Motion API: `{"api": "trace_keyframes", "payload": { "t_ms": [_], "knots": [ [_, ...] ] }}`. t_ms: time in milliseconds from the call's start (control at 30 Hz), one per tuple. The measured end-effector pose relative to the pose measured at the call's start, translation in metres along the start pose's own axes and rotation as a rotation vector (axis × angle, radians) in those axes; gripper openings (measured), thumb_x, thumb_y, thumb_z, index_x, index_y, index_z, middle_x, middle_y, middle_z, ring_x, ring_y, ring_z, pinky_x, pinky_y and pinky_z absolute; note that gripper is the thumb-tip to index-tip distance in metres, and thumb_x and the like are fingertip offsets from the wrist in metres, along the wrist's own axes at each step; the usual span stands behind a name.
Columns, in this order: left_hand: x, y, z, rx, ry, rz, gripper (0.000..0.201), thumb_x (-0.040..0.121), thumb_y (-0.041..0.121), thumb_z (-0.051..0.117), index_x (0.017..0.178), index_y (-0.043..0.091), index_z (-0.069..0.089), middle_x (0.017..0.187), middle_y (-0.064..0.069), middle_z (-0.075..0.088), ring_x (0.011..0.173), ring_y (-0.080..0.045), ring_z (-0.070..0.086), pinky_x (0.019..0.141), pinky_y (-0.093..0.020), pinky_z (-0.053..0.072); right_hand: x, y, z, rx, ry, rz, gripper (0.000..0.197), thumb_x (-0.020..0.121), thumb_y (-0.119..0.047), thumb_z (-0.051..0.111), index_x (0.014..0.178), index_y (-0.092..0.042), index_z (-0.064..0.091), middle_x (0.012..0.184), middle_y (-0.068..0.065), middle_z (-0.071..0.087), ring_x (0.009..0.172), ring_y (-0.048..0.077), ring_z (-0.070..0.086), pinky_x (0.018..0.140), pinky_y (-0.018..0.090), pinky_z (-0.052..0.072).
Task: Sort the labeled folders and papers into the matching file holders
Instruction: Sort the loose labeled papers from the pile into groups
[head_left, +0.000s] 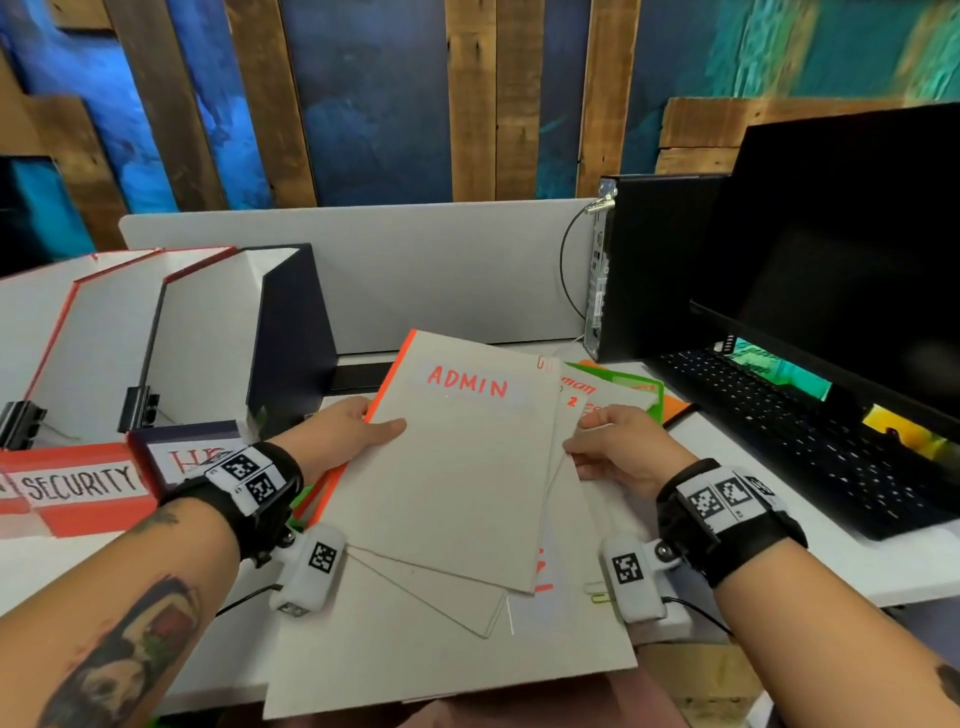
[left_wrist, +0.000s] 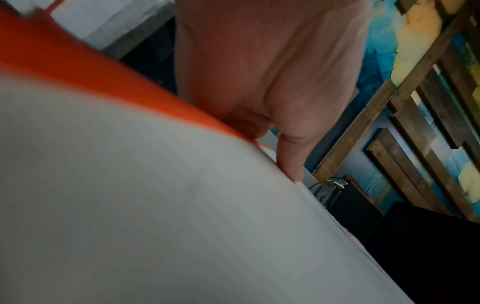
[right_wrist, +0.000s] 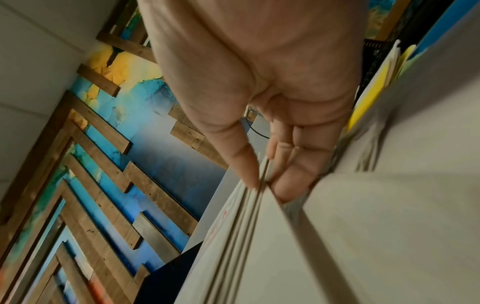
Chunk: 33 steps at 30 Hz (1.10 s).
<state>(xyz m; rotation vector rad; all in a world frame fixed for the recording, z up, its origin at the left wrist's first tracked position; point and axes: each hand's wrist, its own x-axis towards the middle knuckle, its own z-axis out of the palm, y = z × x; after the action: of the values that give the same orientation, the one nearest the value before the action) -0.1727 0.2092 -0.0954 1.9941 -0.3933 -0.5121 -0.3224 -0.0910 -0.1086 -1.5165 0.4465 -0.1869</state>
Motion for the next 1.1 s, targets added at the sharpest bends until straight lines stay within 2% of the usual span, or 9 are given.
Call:
{"api": "trace_keyframes", "payload": {
  "t_ms": [200, 300, 400, 533, 633, 767, 867, 1000, 1100],
  "knots": [
    [-0.006, 0.006, -0.005, 0.1, 0.002, 0.0, 0.054, 0.079, 0.047, 0.082, 0.117, 0.014, 0.062, 0.099, -0.009, 0.079, 0.09, -0.035, 0.076, 0.088, -0.055, 0.059, 0.0, 0.0, 0.002, 0.139, 0.003, -0.063, 0.046, 0.079, 0.021, 0.068, 0.11, -0.008, 0.052, 0.092, 0.026, 0.072, 0.072, 0.035, 0.072, 0.067, 0.039, 0.064],
    [-0.006, 0.012, -0.007, 0.06, 0.167, 0.05, 0.037, 0.083, 0.037, 0.082, 0.103, 0.011, 0.063, 0.091, -0.01, 0.079, 0.082, -0.034, 0.076, 0.082, -0.051, 0.062, 0.001, -0.001, 0.002, 0.176, -0.035, -0.027, 0.046, 0.081, 0.015, 0.072, 0.115, -0.009, 0.052, 0.087, 0.019, 0.073, 0.069, 0.03, 0.072, 0.067, 0.04, 0.064],
    [-0.003, 0.016, -0.01, -0.044, 0.296, 0.118, 0.022, 0.089, 0.027, 0.077, 0.084, 0.009, 0.066, 0.086, -0.014, 0.076, 0.065, -0.027, 0.071, 0.069, -0.04, 0.059, -0.003, 0.002, 0.002, -0.026, -0.133, 0.041, 0.045, 0.079, 0.003, 0.08, 0.114, -0.011, 0.056, 0.079, 0.012, 0.074, 0.063, 0.022, 0.069, 0.059, 0.032, 0.06],
    [0.004, 0.012, -0.022, -0.15, 0.498, 0.127, 0.033, 0.091, 0.032, 0.075, 0.09, -0.001, 0.072, 0.088, -0.017, 0.075, 0.074, -0.032, 0.068, 0.069, -0.039, 0.055, -0.005, 0.005, 0.001, -0.173, -0.157, 0.06, 0.038, 0.075, 0.0, 0.084, 0.109, 0.0, 0.067, 0.098, 0.019, 0.077, 0.077, 0.028, 0.073, 0.062, 0.031, 0.06],
    [0.007, 0.009, -0.023, -0.255, 0.636, 0.102, 0.034, 0.089, 0.037, 0.075, 0.096, 0.004, 0.069, 0.099, -0.012, 0.075, 0.085, -0.032, 0.071, 0.079, -0.041, 0.056, -0.001, 0.004, -0.002, -0.11, -0.077, 0.042, 0.029, 0.076, 0.003, 0.082, 0.1, -0.002, 0.068, 0.087, 0.02, 0.075, 0.062, 0.02, 0.071, 0.05, 0.023, 0.058],
    [0.007, 0.01, -0.011, -0.404, 0.565, 0.065, 0.02, 0.097, 0.025, 0.067, 0.103, 0.006, 0.067, 0.1, -0.013, 0.072, 0.083, -0.03, 0.068, 0.071, -0.035, 0.054, 0.007, 0.001, -0.006, 0.21, 0.107, -0.033, 0.024, 0.084, 0.005, 0.074, 0.105, -0.002, 0.064, 0.088, 0.018, 0.072, 0.066, 0.02, 0.071, 0.055, 0.028, 0.06],
    [0.01, 0.006, 0.002, -0.477, 0.492, 0.029, 0.024, 0.096, 0.02, 0.068, 0.111, 0.001, 0.067, 0.106, -0.014, 0.073, 0.09, -0.032, 0.07, 0.08, -0.043, 0.057, 0.001, 0.001, -0.001, 0.176, -0.068, -0.007, 0.031, 0.088, -0.003, 0.072, 0.118, -0.006, 0.063, 0.105, 0.014, 0.076, 0.086, 0.024, 0.074, 0.071, 0.034, 0.062],
    [0.012, 0.001, 0.017, -0.592, 0.442, 0.004, 0.027, 0.094, 0.012, 0.07, 0.117, -0.001, 0.068, 0.113, -0.018, 0.073, 0.101, -0.036, 0.07, 0.098, -0.053, 0.053, -0.01, 0.001, 0.013, 0.121, -0.312, 0.003, 0.045, 0.087, 0.01, 0.066, 0.125, -0.014, 0.059, 0.12, 0.012, 0.073, 0.105, 0.033, 0.072, 0.088, 0.046, 0.06],
    [0.014, -0.002, 0.02, -0.611, 0.431, -0.007, 0.025, 0.093, 0.007, 0.07, 0.117, -0.001, 0.068, 0.112, -0.019, 0.073, 0.101, -0.036, 0.07, 0.096, -0.05, 0.055, -0.003, 0.003, 0.021, 0.145, -0.104, -0.049, 0.043, 0.085, 0.021, 0.058, 0.118, -0.007, 0.06, 0.106, 0.018, 0.074, 0.093, 0.035, 0.073, 0.077, 0.046, 0.063]
  ]
}}
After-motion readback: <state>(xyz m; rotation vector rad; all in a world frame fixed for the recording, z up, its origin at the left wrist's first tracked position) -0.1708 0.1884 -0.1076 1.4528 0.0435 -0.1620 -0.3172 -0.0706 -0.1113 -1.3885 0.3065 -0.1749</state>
